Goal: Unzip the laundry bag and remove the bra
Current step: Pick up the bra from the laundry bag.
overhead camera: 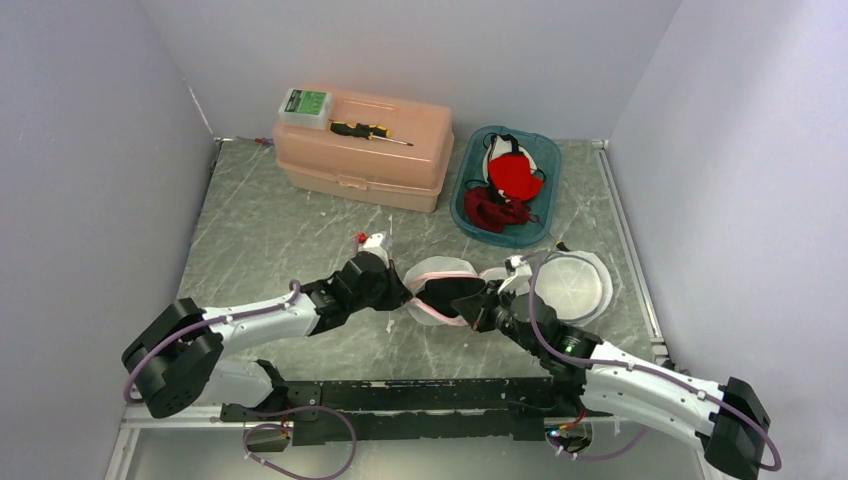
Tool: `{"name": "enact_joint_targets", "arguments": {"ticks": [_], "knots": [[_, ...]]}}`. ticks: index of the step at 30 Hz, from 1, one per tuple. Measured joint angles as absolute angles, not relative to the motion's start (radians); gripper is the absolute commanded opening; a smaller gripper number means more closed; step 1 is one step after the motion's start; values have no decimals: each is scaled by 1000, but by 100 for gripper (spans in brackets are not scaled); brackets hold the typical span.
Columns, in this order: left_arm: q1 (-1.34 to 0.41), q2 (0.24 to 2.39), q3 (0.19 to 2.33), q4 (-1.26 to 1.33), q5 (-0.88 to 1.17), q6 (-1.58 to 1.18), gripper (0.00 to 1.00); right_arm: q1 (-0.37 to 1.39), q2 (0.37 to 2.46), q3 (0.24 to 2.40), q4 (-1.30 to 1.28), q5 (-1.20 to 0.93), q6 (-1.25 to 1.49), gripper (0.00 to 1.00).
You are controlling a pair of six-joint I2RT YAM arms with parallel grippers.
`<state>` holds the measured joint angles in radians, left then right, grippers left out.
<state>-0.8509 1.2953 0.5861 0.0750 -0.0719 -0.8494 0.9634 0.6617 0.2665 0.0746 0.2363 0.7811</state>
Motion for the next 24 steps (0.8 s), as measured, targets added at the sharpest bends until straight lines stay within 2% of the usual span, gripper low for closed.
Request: {"name": "enact_joint_targets", "arguments": {"ticks": [11,24], "knots": [[-850,1340,519,241,-11,-839,3,908,563,201,86,225,862,0],[-850,1388,493,341,6,-840,3,895,518,238,3,235,737,0]]}}
